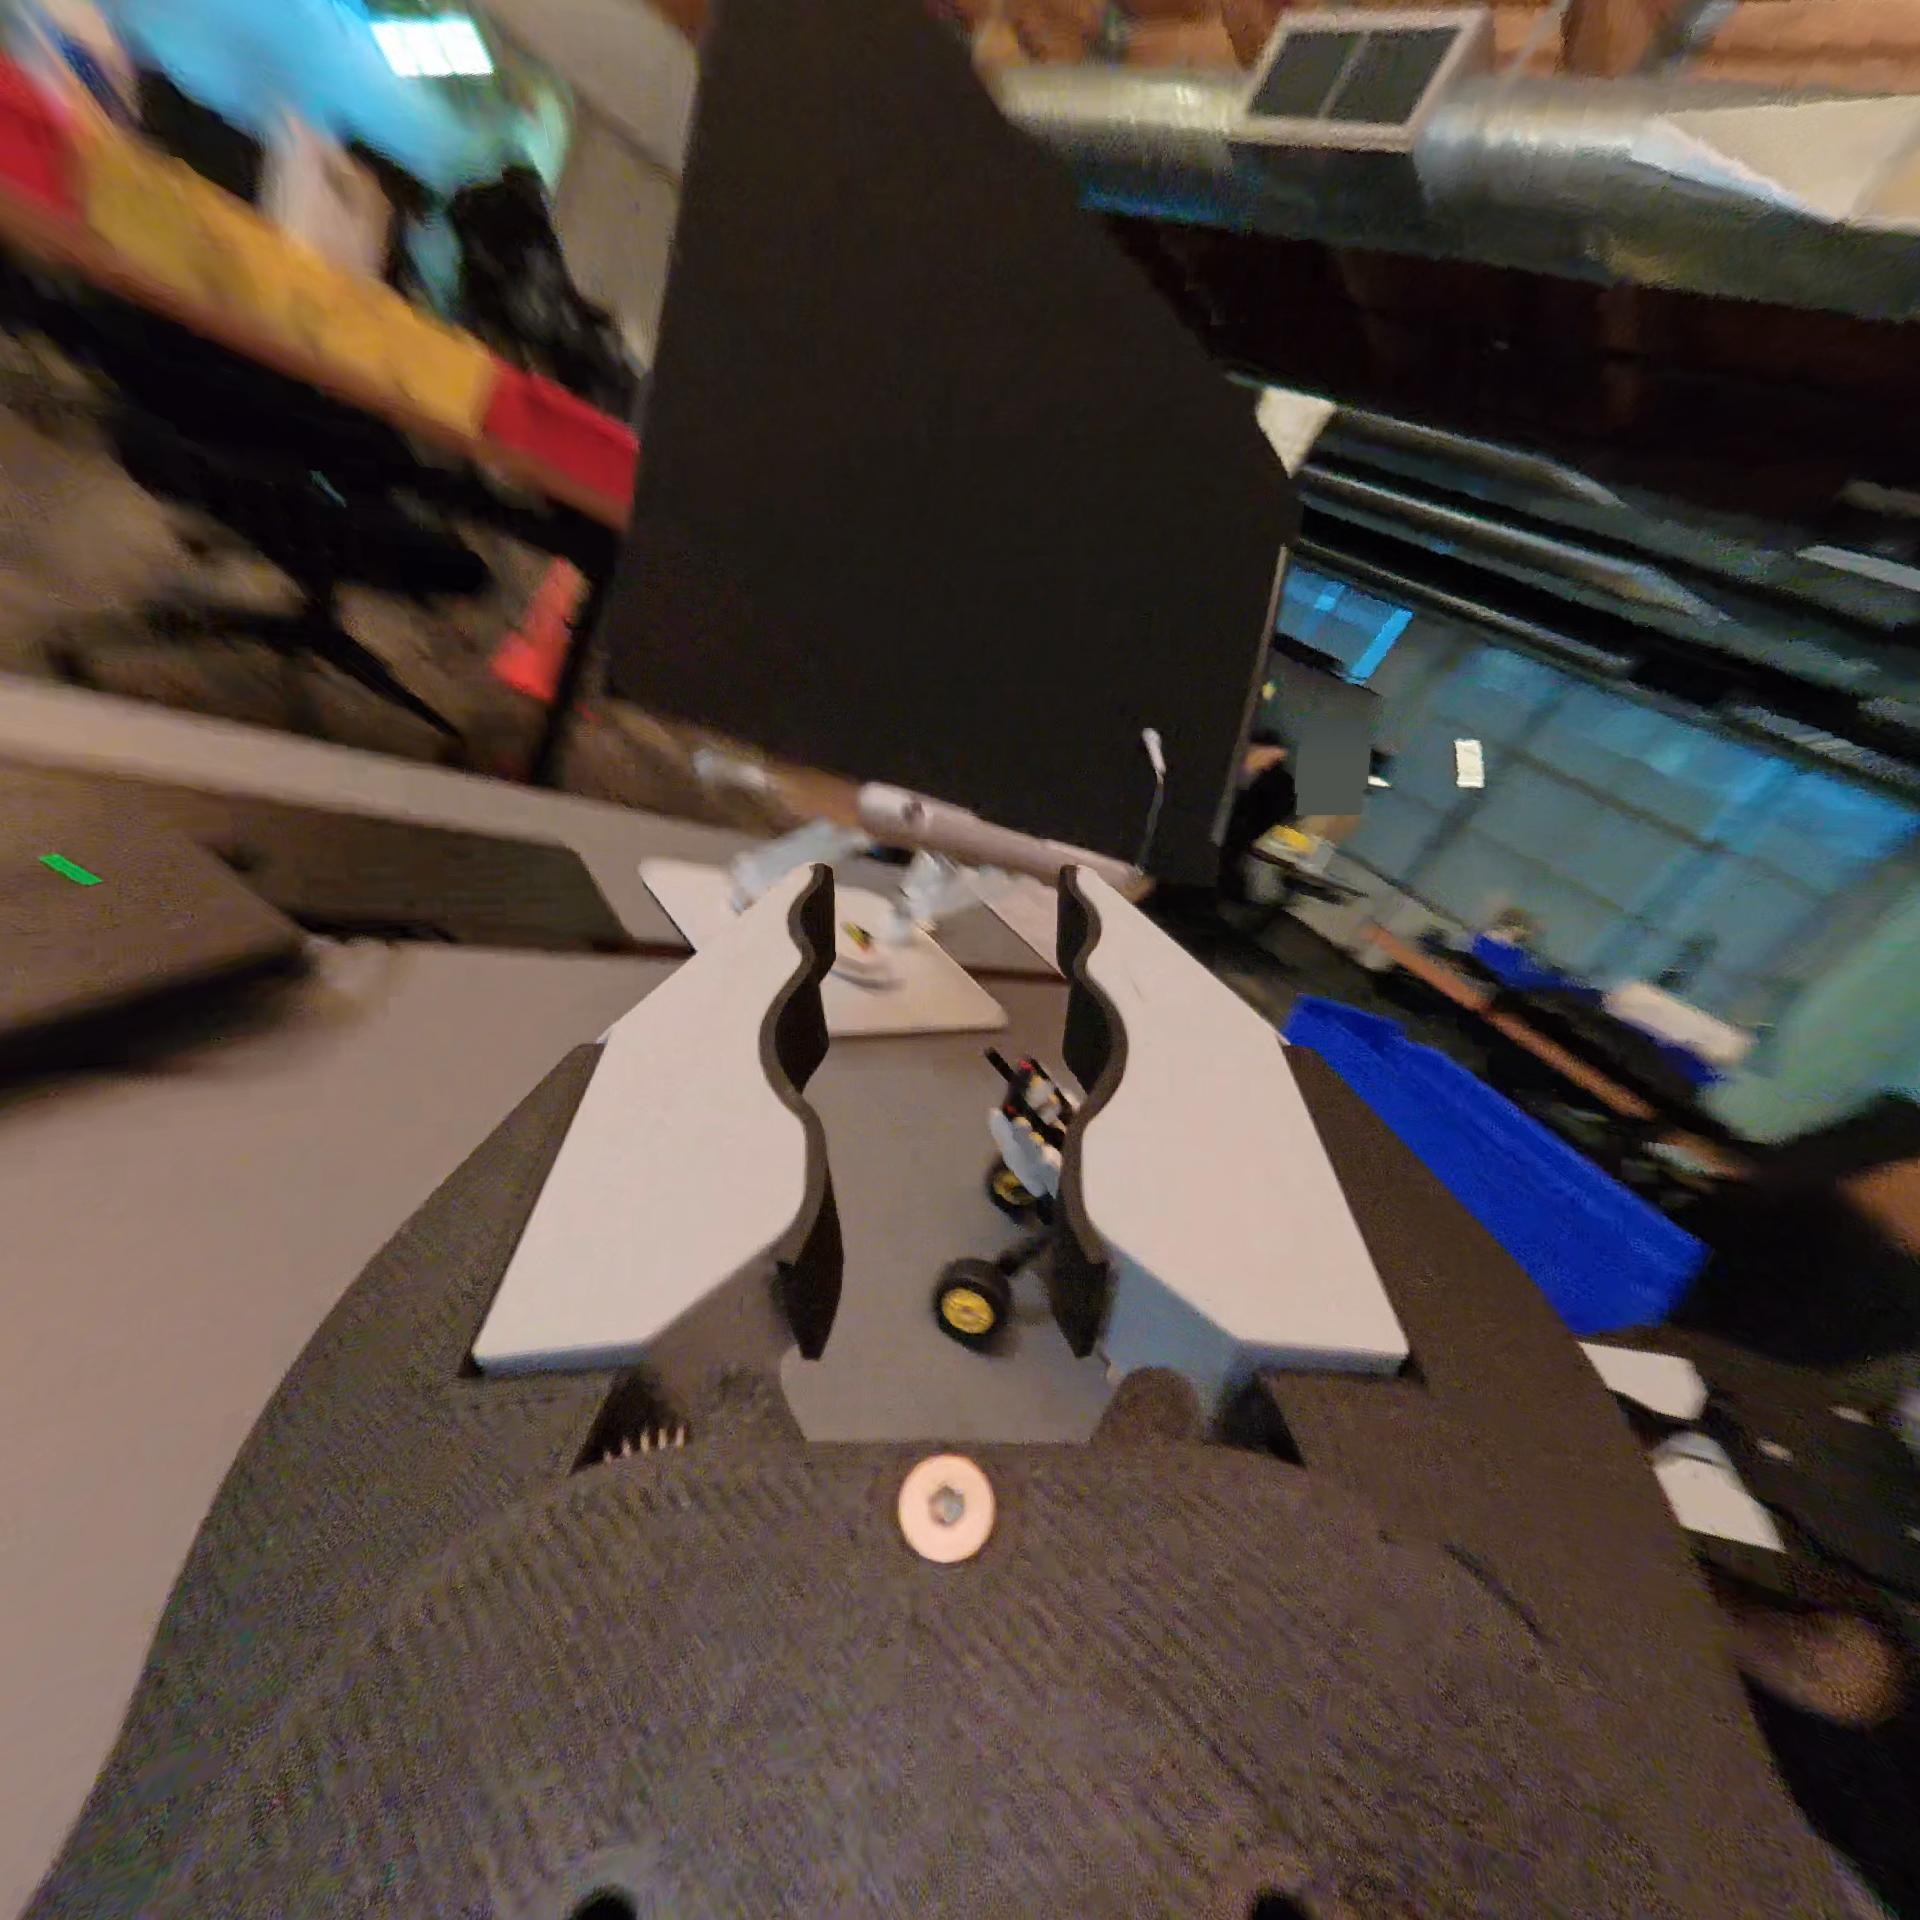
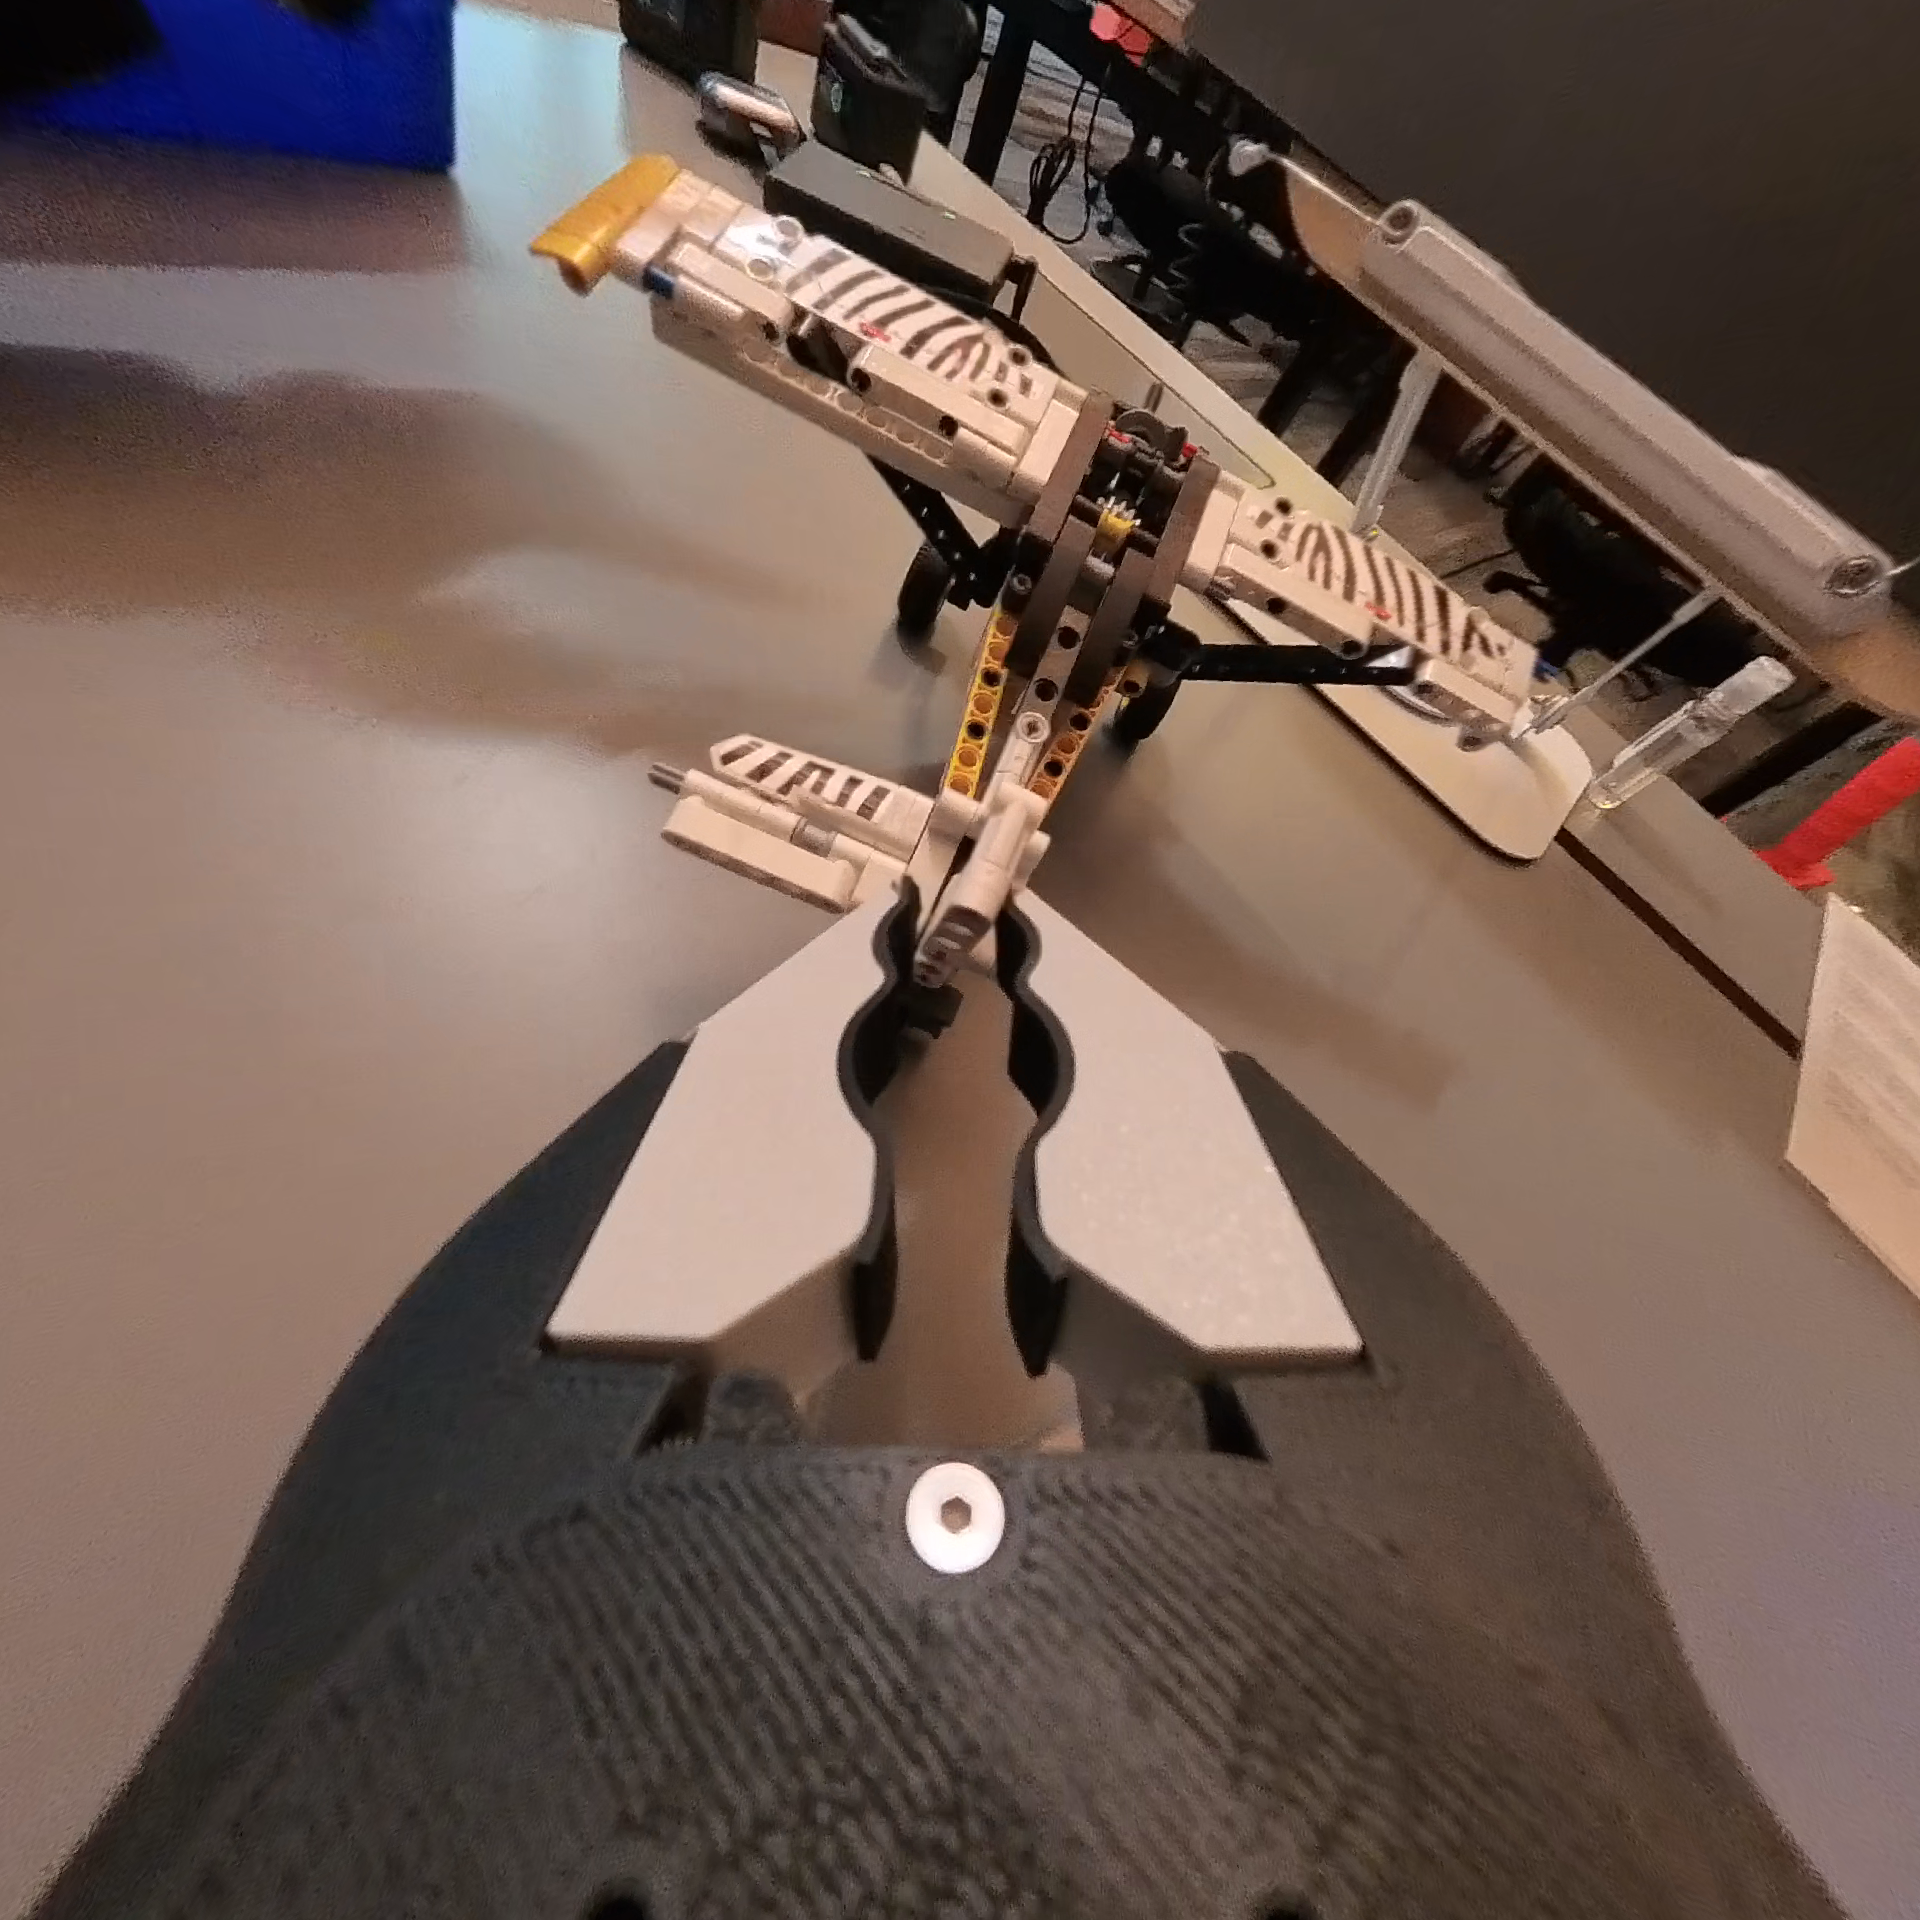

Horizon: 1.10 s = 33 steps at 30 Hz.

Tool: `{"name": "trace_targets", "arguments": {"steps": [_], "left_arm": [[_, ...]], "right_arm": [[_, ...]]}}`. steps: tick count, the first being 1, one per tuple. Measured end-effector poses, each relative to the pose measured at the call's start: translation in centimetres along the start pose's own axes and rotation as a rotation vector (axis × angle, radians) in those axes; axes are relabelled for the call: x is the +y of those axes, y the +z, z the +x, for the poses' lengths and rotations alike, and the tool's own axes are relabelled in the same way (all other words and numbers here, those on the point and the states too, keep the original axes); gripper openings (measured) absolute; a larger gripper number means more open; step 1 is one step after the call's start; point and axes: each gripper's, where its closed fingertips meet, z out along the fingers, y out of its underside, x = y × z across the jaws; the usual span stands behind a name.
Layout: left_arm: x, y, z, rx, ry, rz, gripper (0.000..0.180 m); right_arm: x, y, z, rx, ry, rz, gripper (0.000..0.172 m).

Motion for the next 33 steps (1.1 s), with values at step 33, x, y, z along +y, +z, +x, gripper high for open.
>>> {"name": "trace_targets", "arguments": {"steps": [33], "left_arm": [[25.0, 0.7, 17.0, 0.315, -0.373, -0.68, 0.014]], "right_arm": [[0.1, 1.4, -0.4, -0.067, 0.291, 0.018, 0.023]]}}
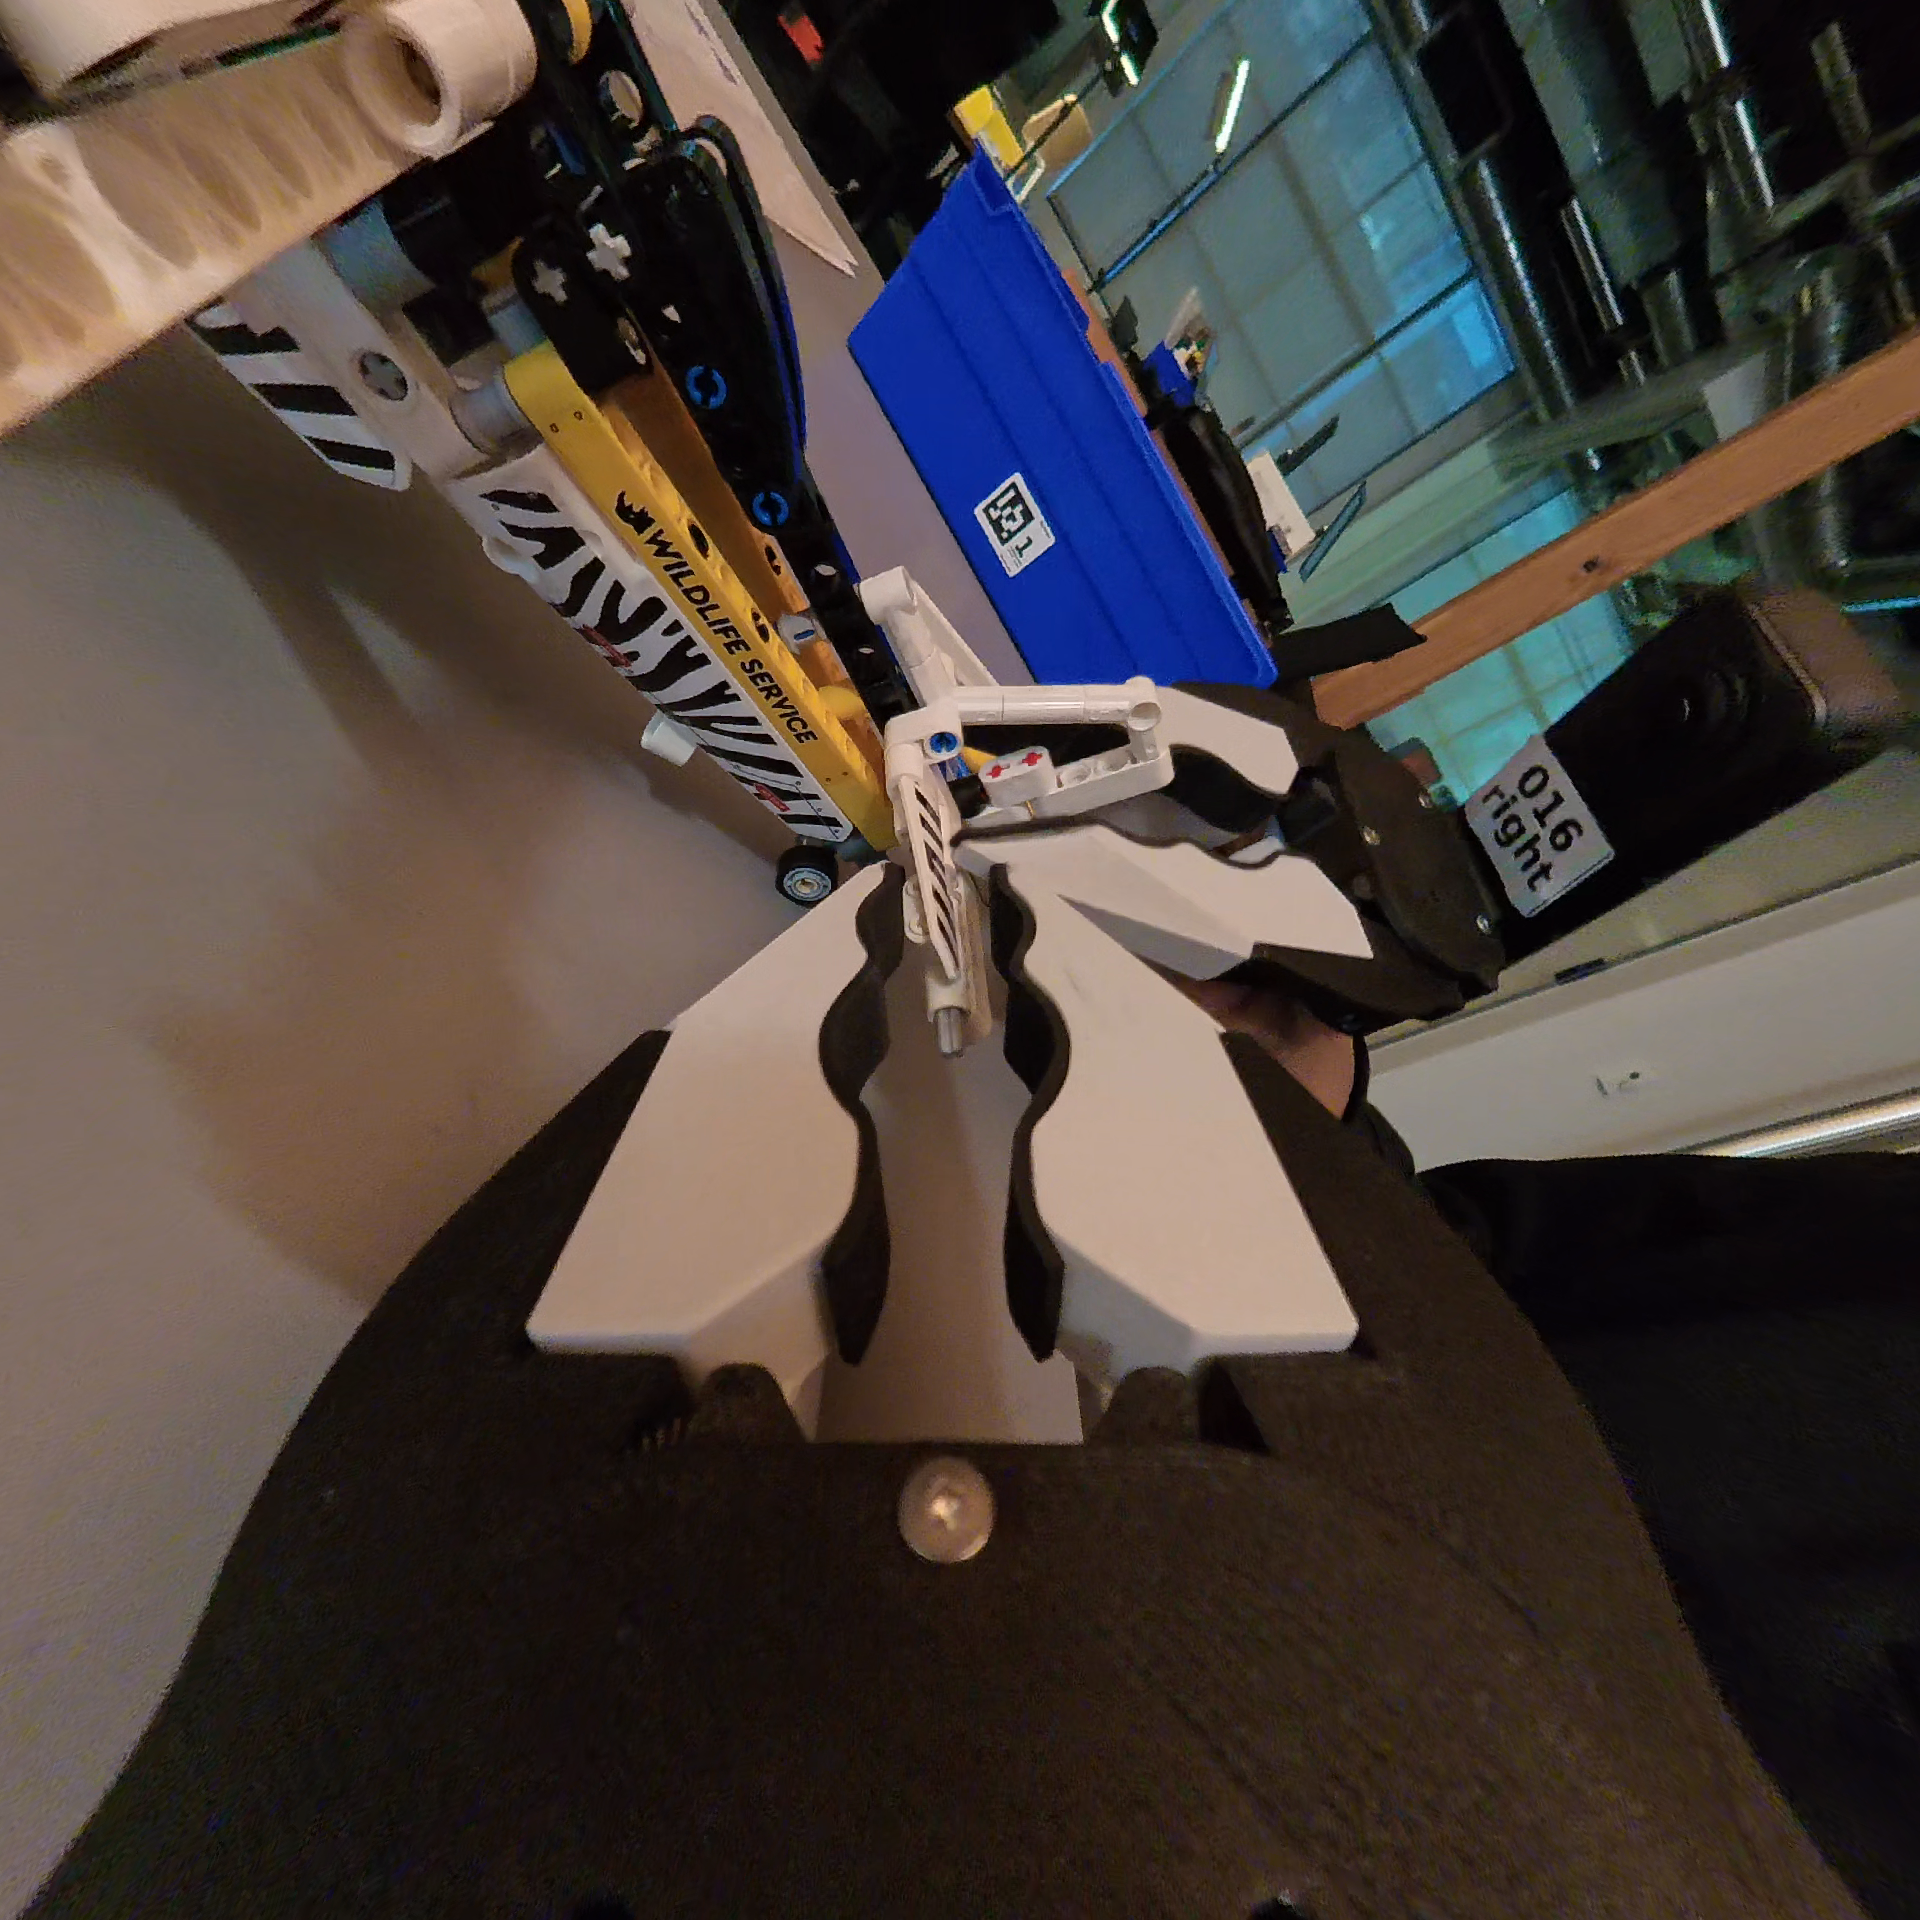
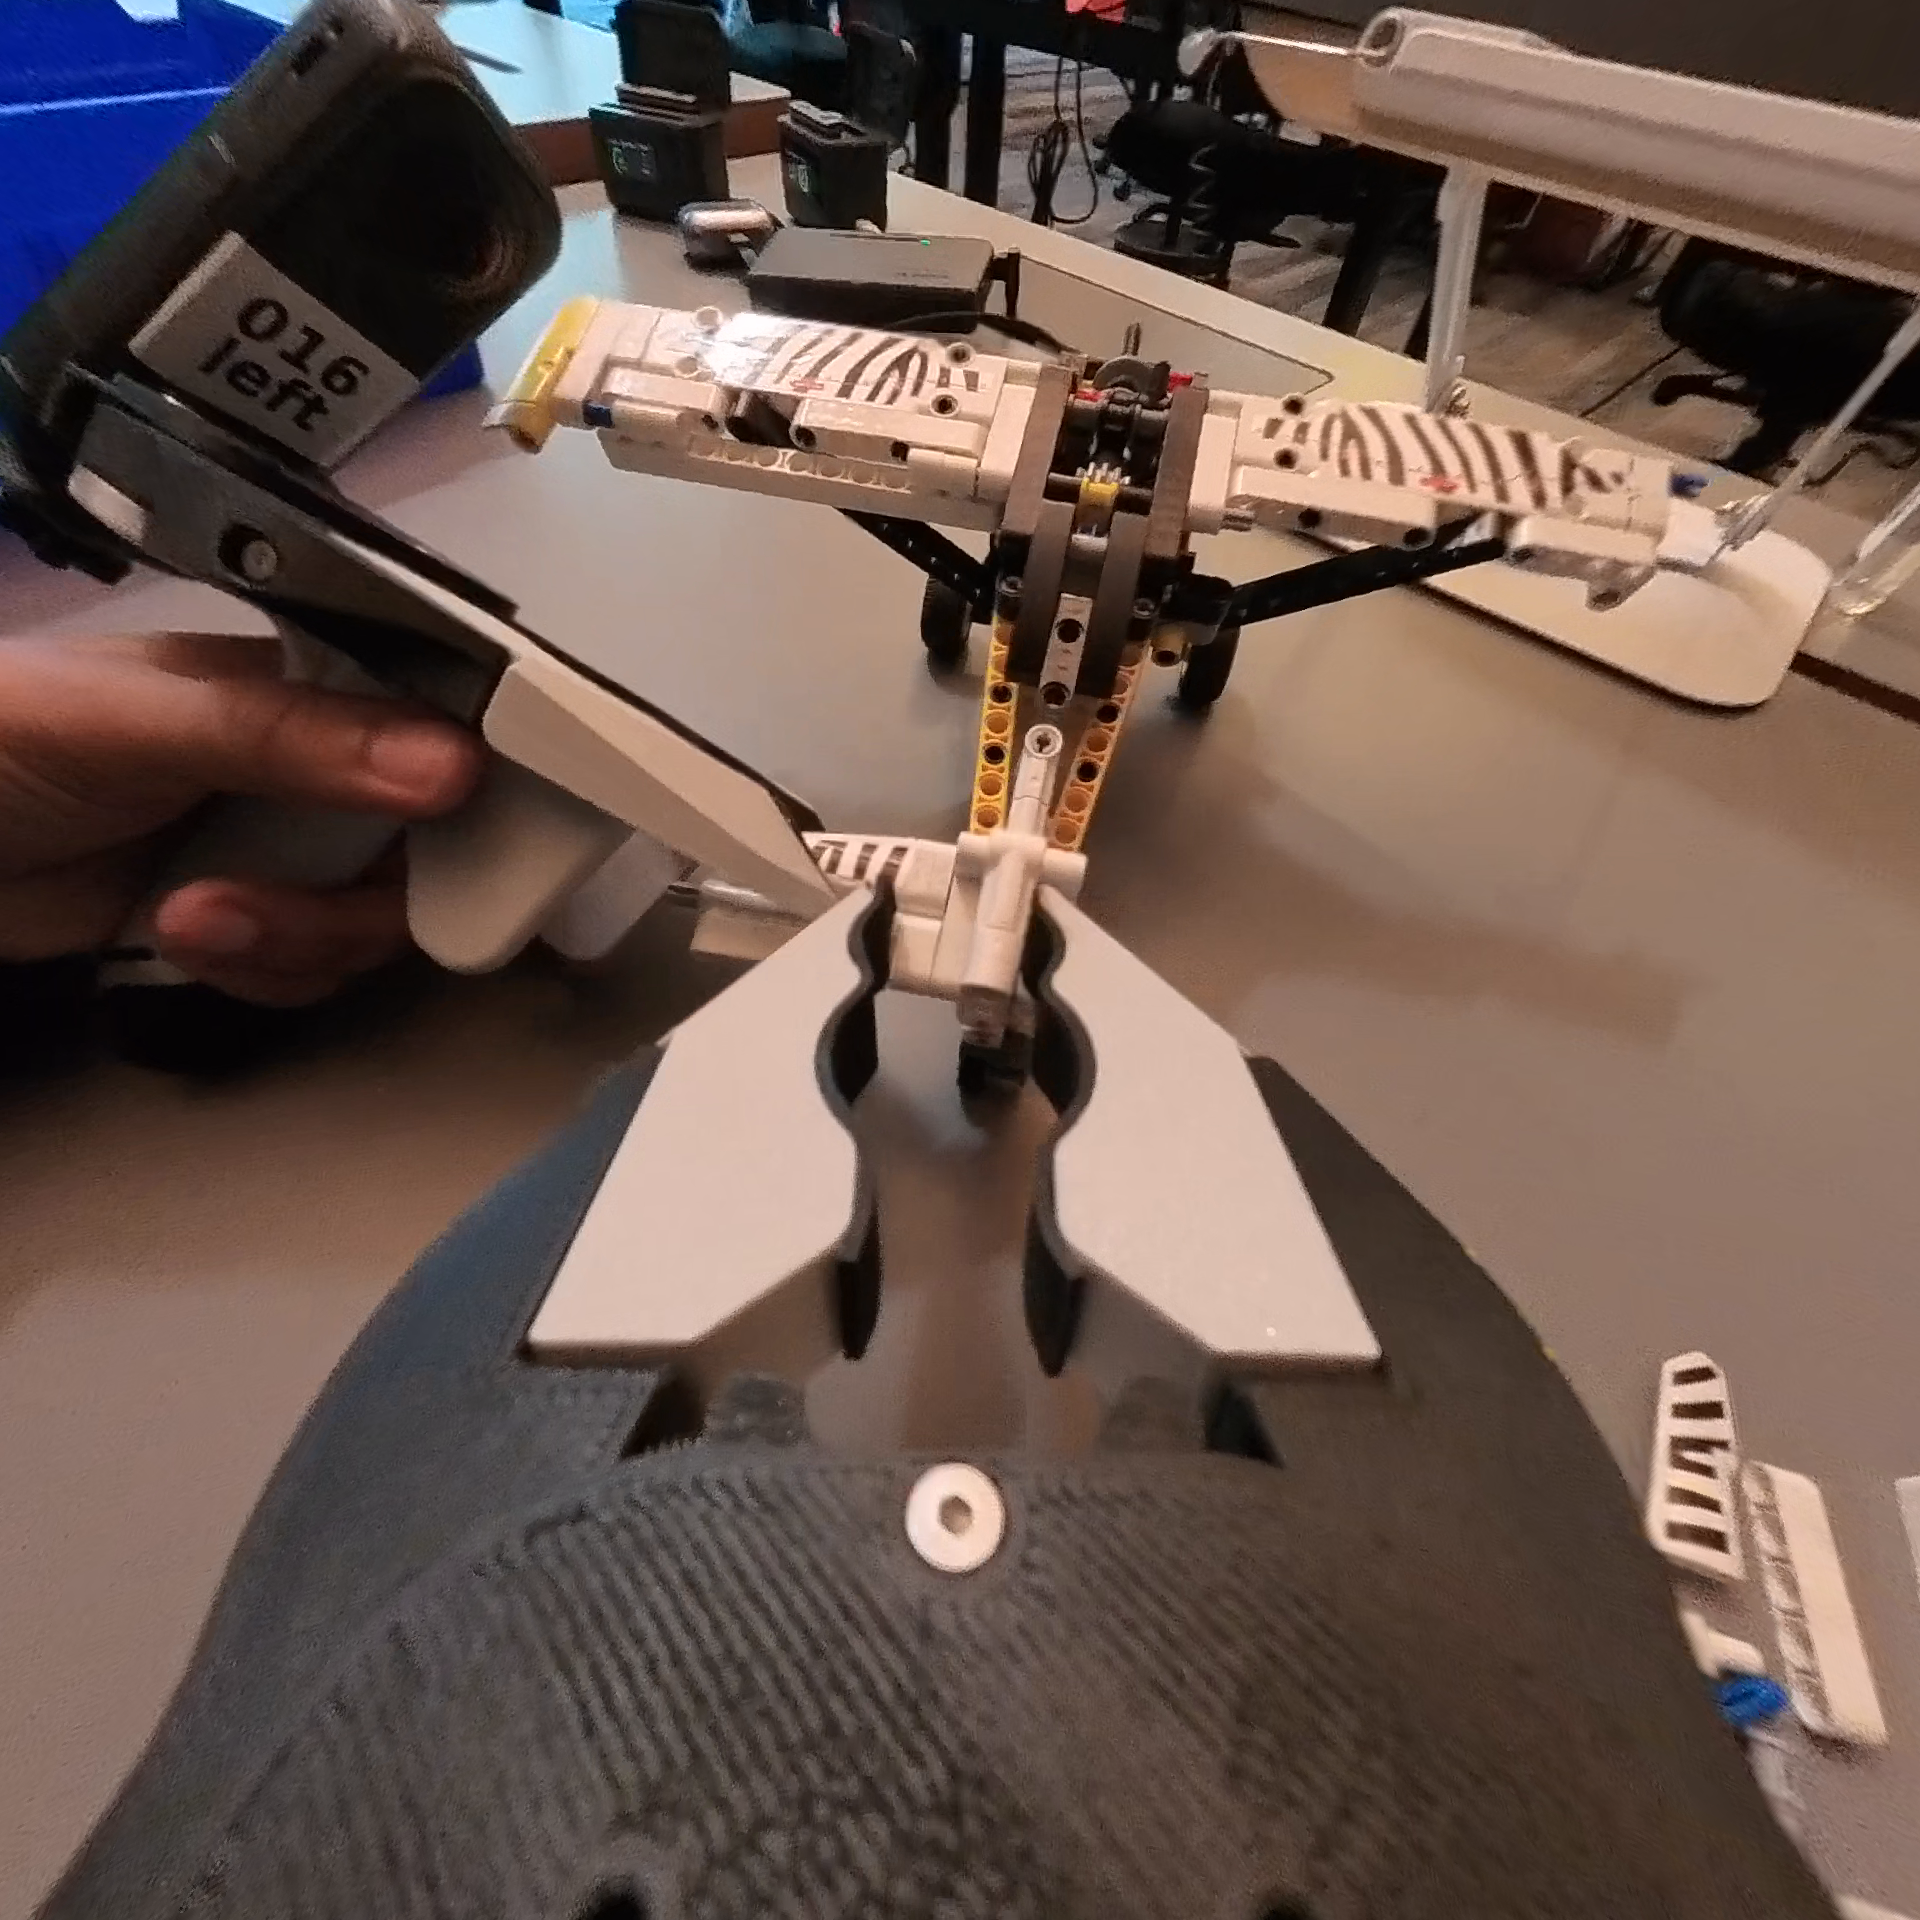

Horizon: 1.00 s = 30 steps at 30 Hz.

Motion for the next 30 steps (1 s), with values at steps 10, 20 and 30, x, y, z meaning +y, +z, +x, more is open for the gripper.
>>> {"name": "trace_targets", "arguments": {"steps": [10, 20, 30], "left_arm": [[0.5, 0.4, -0.3, -0.043, 0.012, -0.023, 0.005], [0.6, 0.3, -0.1, -0.044, -0.041, 0.014, 0.006], [1.1, -2.3, -0.1, -0.055, -0.09, 0.061, 0.004]], "right_arm": [[0.2, 0.1, 0.8, 0.006, 0.009, -0.016, 0.006], [0.2, 0.1, 1.2, 0.046, -0.024, -0.037, 0.006], [0.3, -1.2, 4.5, 0.102, 0.092, -0.013, 0.005]]}}
